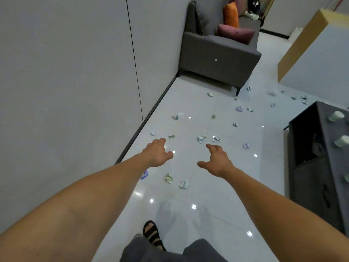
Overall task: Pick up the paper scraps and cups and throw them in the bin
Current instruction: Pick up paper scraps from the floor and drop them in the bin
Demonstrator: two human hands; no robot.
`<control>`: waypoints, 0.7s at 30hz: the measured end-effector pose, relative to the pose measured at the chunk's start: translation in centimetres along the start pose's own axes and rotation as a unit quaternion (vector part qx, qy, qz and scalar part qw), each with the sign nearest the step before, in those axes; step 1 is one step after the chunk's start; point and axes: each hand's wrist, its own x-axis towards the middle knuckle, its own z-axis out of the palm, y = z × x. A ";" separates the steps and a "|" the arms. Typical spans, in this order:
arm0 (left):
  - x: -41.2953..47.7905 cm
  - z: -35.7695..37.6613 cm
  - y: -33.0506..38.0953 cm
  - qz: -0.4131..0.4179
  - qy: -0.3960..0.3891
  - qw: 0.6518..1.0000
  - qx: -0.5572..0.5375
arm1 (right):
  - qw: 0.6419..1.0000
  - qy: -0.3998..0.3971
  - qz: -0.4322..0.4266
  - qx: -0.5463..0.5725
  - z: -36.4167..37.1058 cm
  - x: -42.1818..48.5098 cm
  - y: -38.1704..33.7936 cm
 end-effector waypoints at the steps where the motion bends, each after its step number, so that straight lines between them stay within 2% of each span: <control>1: 1.3 -0.4 0.4 0.000 -0.002 1.000 0.000 | 1.000 -0.001 0.001 0.000 -0.5 1.2 0.0; 8: 10.0 -1.2 2.3 -0.039 -0.043 0.998 -0.004 | 0.999 -0.035 -0.001 0.015 -2.4 10.5 1.4; 13: 16.5 0.2 2.7 -0.102 -0.064 0.992 -0.030 | 0.995 -0.102 -0.015 0.007 -1.2 18.7 4.0; 17: 21.6 2.6 2.2 -0.162 -0.074 0.982 -0.070 | 0.987 -0.156 -0.029 -0.006 1.0 25.9 6.5; 21: 27.8 8.2 0.1 -0.209 -0.090 0.968 -0.106 | 0.977 -0.207 -0.037 -0.028 6.4 32.6 9.7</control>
